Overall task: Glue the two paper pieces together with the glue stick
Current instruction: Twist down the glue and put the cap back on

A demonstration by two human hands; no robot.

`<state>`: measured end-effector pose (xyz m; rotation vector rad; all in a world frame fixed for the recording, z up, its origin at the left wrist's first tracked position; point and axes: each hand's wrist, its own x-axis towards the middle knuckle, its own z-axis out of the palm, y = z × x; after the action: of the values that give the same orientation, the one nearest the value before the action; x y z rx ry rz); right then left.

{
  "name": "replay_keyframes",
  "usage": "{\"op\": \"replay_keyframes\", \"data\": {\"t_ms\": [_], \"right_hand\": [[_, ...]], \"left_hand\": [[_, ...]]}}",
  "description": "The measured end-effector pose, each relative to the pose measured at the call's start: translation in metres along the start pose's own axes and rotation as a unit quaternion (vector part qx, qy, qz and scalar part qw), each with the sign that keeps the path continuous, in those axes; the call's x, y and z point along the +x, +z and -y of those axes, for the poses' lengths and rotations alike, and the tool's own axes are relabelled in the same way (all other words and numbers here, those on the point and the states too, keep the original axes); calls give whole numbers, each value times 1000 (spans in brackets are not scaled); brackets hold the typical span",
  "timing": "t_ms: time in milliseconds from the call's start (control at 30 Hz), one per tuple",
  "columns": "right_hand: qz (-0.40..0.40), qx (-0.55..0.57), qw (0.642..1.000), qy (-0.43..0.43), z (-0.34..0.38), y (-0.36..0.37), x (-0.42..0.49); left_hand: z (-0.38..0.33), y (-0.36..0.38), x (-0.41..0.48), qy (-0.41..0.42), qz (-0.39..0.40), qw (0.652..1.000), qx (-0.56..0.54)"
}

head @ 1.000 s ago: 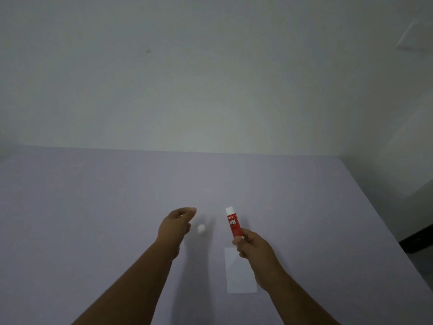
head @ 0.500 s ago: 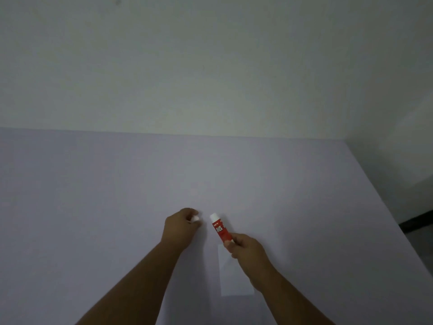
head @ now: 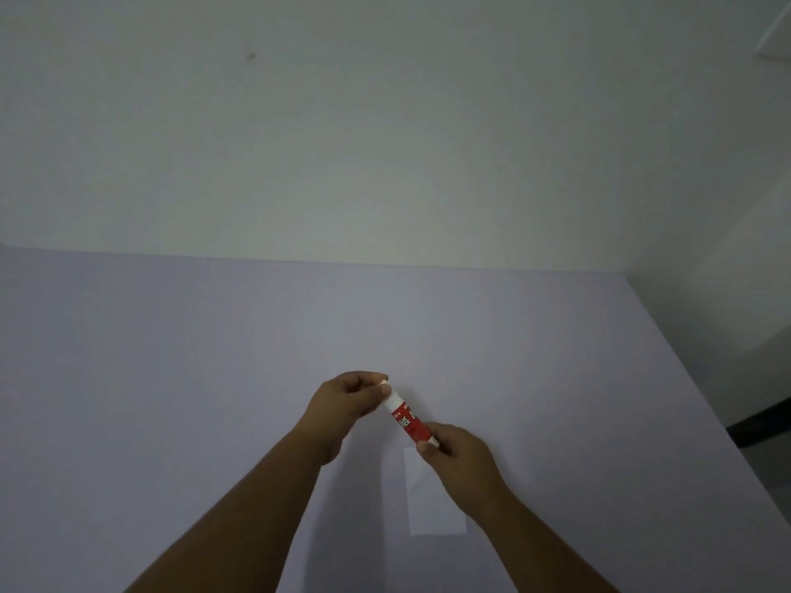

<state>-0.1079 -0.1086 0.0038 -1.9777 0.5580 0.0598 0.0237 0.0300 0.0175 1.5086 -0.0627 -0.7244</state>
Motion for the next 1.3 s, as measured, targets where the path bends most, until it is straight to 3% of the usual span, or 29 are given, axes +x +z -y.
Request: {"op": "replay_keyframes", "data": {"t_ms": [267,500,600,733,933,1100,1300], "right_hand": [[31,110,993,25,5,-7,-15],[63,86,994,24,9,-12,-4],[37,90,995,32,6,-12,11],[-38,-15,999,6,-4,-6,32],[-87,-59,994,-6,-29,11,54],[-87,-64,994,-16,-42,13,59],[-85,-63,994,-22,-48,14,62]], "left_hand": [[-14,8,-21,31,29,997,58],[-13,18,-28,56,41,992,105],[-5,19,-23,55,-7,988,147],[27,15,-13,54,-97,941,321],[75,14,0,58,-79,861,499],[88,19,2,62,-80,830,549],[88,24,1,54,-85,817,568]]}}
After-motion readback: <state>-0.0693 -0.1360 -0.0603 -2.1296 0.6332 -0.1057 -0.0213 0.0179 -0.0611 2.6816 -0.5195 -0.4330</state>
